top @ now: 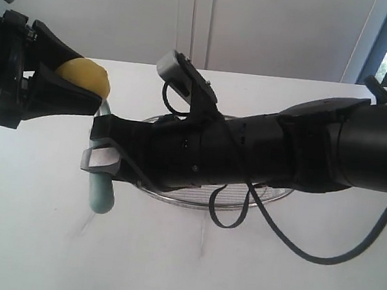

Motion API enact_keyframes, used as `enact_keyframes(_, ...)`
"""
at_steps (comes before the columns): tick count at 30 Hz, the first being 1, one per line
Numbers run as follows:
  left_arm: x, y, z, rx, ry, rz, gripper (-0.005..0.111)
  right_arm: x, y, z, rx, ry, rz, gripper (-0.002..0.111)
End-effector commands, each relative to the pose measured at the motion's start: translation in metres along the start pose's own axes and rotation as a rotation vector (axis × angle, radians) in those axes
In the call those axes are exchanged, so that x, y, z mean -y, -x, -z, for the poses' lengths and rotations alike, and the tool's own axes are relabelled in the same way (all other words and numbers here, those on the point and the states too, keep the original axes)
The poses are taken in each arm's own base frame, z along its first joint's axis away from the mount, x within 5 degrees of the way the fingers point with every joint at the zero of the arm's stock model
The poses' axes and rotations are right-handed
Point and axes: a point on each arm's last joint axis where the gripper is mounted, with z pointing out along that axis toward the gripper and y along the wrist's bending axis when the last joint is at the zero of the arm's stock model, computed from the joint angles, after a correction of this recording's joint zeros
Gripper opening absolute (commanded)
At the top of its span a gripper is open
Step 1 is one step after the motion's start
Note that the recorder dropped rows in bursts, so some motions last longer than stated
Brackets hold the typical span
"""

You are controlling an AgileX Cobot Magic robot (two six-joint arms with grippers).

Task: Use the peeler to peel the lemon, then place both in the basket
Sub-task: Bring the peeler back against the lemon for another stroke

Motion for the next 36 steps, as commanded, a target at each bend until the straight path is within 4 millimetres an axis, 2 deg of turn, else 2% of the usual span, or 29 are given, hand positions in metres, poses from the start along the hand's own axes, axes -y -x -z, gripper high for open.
enact_keyframes(1,0.002,0.002,0.0,0.033,-0.011,0.027,0.0,-0.005,0.003,0.003,0.013,0.012,0.009,0.0)
enact_keyframes(10,0.002,0.002,0.0,0.032,-0.007,0.027,0.0,-0.005,0.003,0.004,0.016,0.012,0.004,0.0)
enact_keyframes(24,0.0,0.002,0.0,0.031,0.009,0.027,0.0,-0.024,0.011,0.026,0.107,-0.001,0.074,0.0)
enact_keyframes(30,0.0,0.003,0.0,0.036,0.009,0.031,0.0,-0.022,0.012,0.026,0.117,-0.017,0.075,0.0)
enact_keyframes(36,0.001,0.009,0.002,0.085,0.019,0.024,0.0,-0.013,0.01,0.018,0.093,-0.034,0.044,0.0)
